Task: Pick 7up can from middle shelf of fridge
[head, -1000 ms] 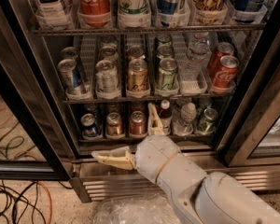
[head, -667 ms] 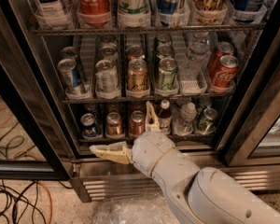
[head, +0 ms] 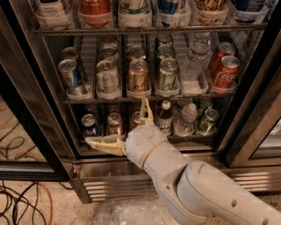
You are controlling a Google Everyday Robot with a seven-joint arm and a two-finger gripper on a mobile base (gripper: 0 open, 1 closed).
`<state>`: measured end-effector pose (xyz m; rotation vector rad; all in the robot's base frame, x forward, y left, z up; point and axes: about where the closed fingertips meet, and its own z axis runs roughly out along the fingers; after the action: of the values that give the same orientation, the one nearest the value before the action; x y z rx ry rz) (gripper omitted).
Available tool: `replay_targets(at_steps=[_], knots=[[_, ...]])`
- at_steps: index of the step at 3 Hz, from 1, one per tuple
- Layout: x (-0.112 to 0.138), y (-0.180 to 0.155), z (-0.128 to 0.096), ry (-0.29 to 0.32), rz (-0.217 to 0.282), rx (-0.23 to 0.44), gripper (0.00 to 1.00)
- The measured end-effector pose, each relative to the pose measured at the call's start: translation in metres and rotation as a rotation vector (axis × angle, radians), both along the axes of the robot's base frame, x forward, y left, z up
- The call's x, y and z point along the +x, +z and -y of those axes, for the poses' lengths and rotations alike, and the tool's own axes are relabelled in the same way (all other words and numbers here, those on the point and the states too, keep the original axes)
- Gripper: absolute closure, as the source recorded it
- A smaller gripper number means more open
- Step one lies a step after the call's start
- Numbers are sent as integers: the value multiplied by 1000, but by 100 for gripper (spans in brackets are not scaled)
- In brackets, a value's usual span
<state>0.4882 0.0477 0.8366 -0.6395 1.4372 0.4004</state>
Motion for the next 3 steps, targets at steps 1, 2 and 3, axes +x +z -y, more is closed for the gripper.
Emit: replay_targets(at_steps=[1,2,3], knots=[[9,5,-7,-2,24,-3,0],[16,9,-14,-5,39,-1,0],[21,4,-19,-18,17,10,0]])
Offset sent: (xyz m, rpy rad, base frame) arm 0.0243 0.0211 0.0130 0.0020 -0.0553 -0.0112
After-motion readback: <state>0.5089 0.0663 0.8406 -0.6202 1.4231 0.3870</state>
